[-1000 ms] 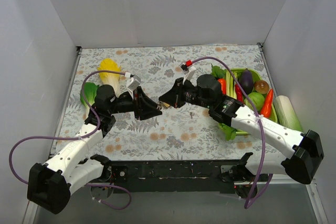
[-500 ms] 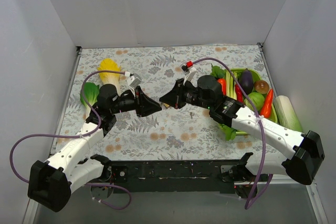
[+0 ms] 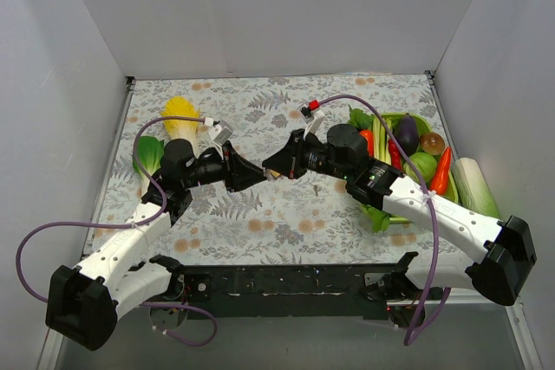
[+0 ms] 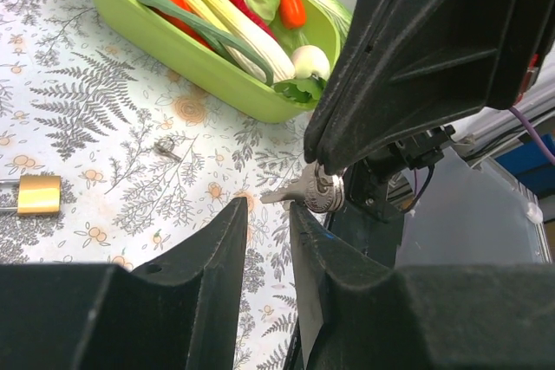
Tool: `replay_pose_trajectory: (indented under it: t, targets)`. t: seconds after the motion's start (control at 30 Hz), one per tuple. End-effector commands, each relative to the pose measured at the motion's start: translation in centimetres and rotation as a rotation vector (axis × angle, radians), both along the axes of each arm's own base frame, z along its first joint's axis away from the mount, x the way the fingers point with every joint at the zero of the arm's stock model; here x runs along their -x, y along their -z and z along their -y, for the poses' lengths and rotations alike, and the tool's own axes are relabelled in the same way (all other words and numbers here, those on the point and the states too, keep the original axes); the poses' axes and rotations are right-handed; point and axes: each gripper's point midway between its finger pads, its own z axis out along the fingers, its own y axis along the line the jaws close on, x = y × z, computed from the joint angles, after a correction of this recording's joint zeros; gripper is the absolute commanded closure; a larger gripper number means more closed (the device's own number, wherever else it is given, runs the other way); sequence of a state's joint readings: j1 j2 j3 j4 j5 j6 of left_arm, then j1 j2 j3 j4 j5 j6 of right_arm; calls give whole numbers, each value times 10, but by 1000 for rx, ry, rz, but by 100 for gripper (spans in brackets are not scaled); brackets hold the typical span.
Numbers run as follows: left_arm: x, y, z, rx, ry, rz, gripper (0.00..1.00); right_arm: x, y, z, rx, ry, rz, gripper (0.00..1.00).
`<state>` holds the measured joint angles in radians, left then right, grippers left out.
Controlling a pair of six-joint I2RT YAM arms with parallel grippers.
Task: Unlock with the key
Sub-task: Pick up the key from the center of the board.
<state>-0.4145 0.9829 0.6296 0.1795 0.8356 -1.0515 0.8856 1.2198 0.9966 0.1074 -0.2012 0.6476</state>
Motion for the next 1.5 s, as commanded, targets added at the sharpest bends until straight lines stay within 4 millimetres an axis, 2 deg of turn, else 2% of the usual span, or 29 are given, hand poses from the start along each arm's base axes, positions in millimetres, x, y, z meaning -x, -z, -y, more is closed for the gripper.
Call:
replay_pose_trajectory:
  t: [0.0,0.23,0.37,1.07,1.33,1.47]
  targets:
    - [14,-20,5,40,92,52,73,3,-19,-1,-64,-14,34,99]
    - [27,-26,5,62,152,90,68,3,-20,0,-67,-12,34,99]
    - [26,-26,5,62,149,87,67,4,-19,0,-68,-16,28,99]
    - [20,-20,7,59,139,54,73,7,-25,0,-96,-22,27,99]
    - [18,-19,7,57,128,48,85,6,-22,-1,-93,-23,20,99]
    - [14,-19,7,55,108,45,96,5,-21,-1,-90,-17,19,99]
